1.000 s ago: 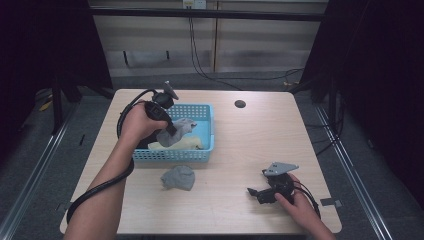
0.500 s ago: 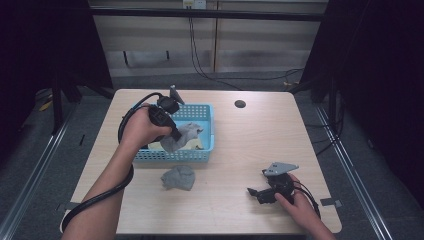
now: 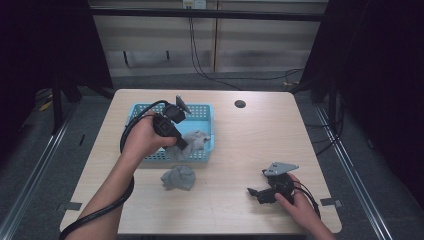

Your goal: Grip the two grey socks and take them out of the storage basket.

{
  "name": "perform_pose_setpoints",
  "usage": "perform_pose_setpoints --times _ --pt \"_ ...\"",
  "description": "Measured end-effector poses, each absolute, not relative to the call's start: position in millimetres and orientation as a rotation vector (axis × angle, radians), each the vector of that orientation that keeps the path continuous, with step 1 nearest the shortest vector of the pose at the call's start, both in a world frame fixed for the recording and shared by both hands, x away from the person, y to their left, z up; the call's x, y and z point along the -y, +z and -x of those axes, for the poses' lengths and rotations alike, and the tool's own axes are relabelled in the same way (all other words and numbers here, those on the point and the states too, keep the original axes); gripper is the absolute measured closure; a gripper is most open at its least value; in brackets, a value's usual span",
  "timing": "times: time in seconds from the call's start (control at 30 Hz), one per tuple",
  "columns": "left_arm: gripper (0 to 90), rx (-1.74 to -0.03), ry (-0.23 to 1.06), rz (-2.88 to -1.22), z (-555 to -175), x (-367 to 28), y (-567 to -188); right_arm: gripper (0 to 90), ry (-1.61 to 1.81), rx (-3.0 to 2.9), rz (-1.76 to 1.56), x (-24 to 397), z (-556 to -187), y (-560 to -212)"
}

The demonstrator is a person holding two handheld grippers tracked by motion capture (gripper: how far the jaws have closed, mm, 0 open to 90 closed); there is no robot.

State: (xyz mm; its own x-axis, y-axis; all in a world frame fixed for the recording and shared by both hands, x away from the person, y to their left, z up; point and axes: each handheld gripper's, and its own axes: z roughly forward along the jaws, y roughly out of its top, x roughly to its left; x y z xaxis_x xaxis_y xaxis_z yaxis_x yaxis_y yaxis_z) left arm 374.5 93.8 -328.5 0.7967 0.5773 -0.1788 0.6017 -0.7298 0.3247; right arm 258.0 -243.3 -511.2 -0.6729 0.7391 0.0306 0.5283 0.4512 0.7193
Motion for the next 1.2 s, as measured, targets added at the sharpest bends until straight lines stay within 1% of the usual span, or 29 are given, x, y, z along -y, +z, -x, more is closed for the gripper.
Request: perform_pose_setpoints --times 0.23,0.4,1.2 --pt "81.6 -0.856 -0.086 -2.624 -363.8 -87.2 -335.3 10.0 1.041 -2.417 -1.088 243.3 -258.0 -511.1" --pt "81.6 -0.813 -0.126 -2.616 -356.2 -83.2 -346.5 10.1 1.041 -2.420 -1.084 243.5 -258.0 -511.1" --pt "81.2 -0.698 -0.129 -2.616 -326.4 -64.4 -375.1 10.1 1.041 -2.419 -1.084 243.5 -258.0 -511.1"
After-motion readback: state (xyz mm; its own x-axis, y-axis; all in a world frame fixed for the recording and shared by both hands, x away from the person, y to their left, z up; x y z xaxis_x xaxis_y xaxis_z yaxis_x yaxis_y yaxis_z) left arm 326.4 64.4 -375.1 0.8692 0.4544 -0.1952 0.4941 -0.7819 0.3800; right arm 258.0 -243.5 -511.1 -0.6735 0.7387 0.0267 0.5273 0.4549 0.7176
